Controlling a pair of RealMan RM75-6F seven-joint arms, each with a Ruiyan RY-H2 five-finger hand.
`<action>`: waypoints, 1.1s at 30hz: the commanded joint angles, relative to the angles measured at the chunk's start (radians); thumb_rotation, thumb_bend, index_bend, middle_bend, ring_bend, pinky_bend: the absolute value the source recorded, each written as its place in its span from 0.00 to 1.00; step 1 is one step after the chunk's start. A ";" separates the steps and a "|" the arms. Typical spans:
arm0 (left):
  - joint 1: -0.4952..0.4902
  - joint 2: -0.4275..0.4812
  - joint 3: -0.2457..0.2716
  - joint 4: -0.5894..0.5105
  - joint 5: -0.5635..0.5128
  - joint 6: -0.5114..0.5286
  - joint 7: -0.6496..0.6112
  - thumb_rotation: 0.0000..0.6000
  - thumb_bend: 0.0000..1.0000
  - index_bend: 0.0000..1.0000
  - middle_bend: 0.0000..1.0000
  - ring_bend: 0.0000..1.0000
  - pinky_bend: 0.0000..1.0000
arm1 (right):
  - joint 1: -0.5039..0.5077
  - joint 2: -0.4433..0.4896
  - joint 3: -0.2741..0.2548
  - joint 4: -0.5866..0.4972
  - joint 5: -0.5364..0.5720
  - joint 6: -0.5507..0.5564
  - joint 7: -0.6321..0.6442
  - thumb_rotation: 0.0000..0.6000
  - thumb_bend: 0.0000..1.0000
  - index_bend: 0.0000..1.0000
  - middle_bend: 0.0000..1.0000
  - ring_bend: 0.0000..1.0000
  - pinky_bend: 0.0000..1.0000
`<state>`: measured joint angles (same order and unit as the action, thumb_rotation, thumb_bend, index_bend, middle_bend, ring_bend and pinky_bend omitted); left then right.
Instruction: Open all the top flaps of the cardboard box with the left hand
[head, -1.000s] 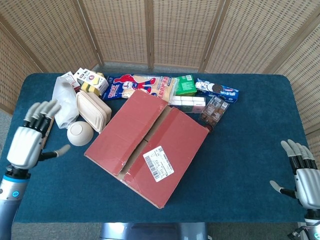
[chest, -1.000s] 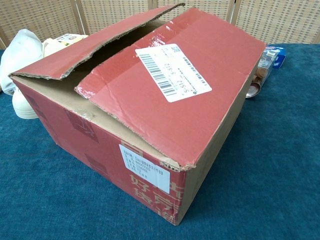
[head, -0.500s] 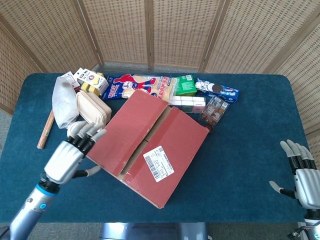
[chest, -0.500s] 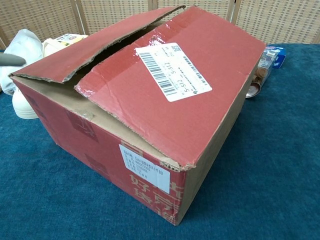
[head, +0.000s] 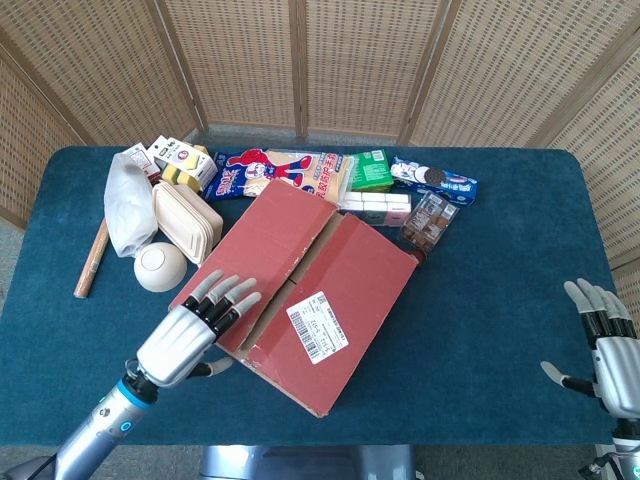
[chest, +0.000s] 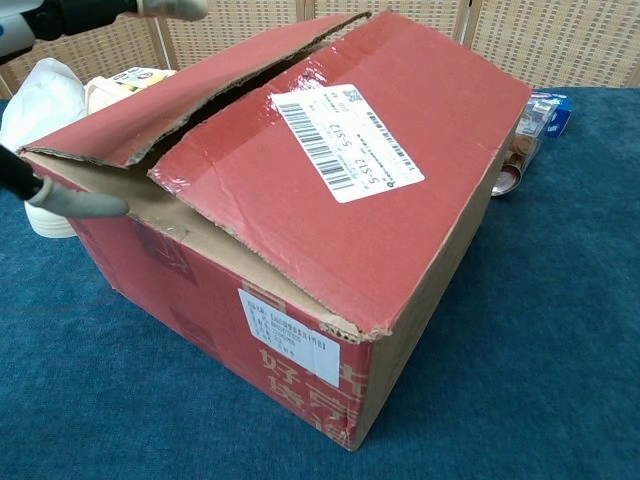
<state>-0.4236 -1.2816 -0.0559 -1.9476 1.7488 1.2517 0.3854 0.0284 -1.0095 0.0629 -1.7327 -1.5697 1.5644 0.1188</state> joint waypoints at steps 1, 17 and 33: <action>-0.007 -0.042 -0.018 0.021 -0.009 0.007 0.035 1.00 0.31 0.00 0.00 0.00 0.00 | 0.000 0.001 -0.001 0.000 0.000 -0.002 0.002 1.00 0.00 0.00 0.00 0.00 0.00; -0.034 -0.128 -0.074 0.077 -0.025 0.046 0.090 1.00 0.31 0.00 0.00 0.00 0.00 | 0.000 0.003 -0.003 0.000 -0.003 0.000 0.007 1.00 0.00 0.00 0.00 0.00 0.00; 0.037 -0.013 -0.108 0.074 -0.019 0.222 -0.027 1.00 0.31 0.00 0.00 0.00 0.00 | 0.001 0.002 -0.007 -0.003 -0.008 -0.004 -0.001 1.00 0.00 0.00 0.00 0.00 0.00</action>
<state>-0.3978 -1.3067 -0.1583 -1.8769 1.7354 1.4612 0.3725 0.0294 -1.0075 0.0559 -1.7353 -1.5776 1.5608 0.1180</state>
